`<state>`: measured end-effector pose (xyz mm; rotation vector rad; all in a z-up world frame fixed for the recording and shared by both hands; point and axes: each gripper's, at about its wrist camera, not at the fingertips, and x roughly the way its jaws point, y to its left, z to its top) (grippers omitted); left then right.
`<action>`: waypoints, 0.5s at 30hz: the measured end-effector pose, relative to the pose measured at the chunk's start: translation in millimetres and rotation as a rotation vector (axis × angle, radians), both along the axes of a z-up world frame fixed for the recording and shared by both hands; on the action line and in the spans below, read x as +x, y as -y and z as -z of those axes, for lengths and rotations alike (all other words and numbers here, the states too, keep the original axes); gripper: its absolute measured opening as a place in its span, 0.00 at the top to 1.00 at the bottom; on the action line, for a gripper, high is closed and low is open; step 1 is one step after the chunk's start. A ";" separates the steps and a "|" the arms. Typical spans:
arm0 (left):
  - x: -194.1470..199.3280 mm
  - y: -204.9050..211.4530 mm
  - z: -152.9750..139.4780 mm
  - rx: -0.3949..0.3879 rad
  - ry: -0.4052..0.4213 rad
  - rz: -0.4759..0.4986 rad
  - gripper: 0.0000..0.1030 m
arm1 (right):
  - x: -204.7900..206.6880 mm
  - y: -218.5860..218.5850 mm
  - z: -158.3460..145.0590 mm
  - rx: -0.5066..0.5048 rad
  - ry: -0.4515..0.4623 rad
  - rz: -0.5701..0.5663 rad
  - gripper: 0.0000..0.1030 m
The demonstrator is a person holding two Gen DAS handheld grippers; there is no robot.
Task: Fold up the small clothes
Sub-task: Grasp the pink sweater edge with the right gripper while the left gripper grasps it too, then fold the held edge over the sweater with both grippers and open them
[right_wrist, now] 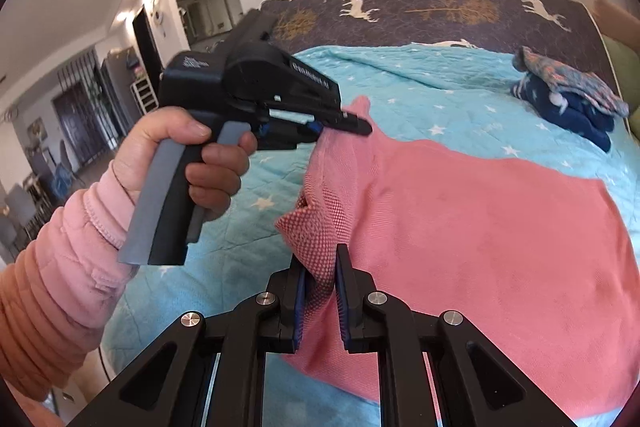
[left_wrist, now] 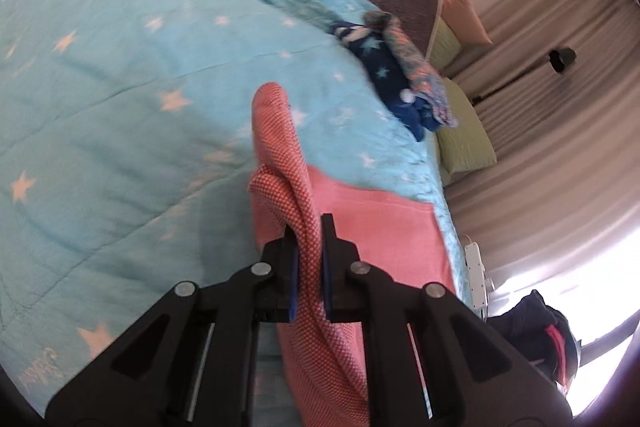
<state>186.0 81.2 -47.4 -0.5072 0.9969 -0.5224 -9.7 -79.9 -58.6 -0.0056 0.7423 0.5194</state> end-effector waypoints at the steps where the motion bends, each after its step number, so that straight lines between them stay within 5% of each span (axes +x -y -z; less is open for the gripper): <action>1: 0.3 8.7 -5.4 0.010 0.012 0.012 0.90 | -2.7 6.4 -2.5 0.008 0.007 0.011 0.88; 15: 2.2 158.0 -38.5 0.086 0.092 0.214 0.90 | -32.5 120.8 -30.5 0.079 0.062 0.232 0.88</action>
